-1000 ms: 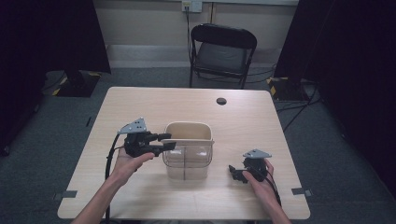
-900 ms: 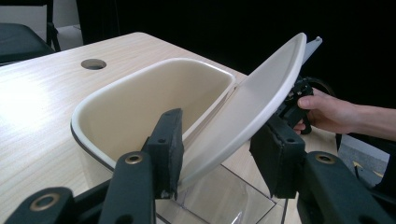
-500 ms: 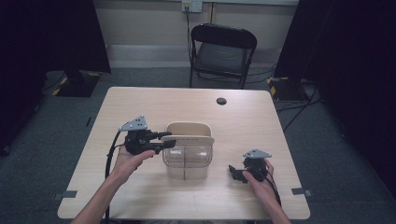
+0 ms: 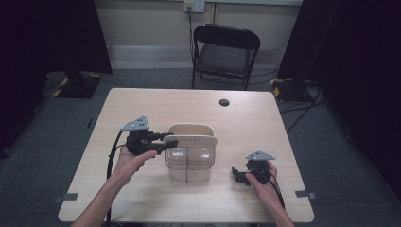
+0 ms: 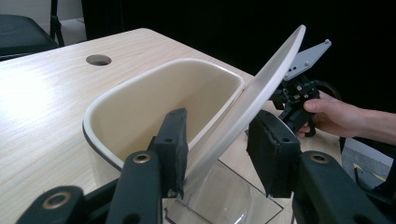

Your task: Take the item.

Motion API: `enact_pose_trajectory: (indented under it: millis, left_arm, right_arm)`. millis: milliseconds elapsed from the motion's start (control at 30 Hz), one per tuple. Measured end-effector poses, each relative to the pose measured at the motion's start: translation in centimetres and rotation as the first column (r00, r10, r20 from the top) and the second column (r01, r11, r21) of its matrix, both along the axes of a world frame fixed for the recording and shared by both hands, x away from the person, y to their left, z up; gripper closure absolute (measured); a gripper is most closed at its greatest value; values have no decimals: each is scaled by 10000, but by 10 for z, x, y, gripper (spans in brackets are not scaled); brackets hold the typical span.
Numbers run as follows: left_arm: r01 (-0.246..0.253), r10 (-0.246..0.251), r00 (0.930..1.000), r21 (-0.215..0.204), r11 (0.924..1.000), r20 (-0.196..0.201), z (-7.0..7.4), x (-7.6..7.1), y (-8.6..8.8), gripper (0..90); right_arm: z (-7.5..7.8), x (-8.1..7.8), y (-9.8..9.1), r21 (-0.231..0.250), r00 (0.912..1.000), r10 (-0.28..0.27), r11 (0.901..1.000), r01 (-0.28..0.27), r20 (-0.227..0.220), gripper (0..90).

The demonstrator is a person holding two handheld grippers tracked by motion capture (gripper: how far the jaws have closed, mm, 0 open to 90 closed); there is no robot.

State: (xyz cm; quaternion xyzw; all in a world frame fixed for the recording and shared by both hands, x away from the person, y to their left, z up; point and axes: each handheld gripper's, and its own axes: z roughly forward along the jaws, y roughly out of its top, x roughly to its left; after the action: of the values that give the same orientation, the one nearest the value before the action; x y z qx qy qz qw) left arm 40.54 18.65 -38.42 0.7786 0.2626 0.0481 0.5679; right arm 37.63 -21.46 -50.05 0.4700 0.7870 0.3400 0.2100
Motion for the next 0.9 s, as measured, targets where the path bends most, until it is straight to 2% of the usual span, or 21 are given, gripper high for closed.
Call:
enact_pose_trajectory:
  millis: [133, 333, 700, 900]
  left_arm:
    - [-88, 88, 10000, 94, 9999, -38, 1, 1, 0, 591]
    - [-147, 147, 9999, -29, 9999, -88, 1, 3, 0, 596]
    - [-200, 200, 9998, 190, 9996, -39, 2, 5, -1, 608]
    - [-227, 227, 9997, 47, 9997, -75, 1, 6, 0, 614]
  right_arm:
    - [0, 0, 0, 4, 10000, 2, 10000, -2, -1, 130]
    - [0, 0, 0, 0, 10000, 0, 10000, 0, 2, 130]
    - [0, 0, 0, 5, 10000, 1, 10000, -1, -1, 130]
    - [0, 0, 0, 5, 10000, 2, 10000, -2, -2, 130]
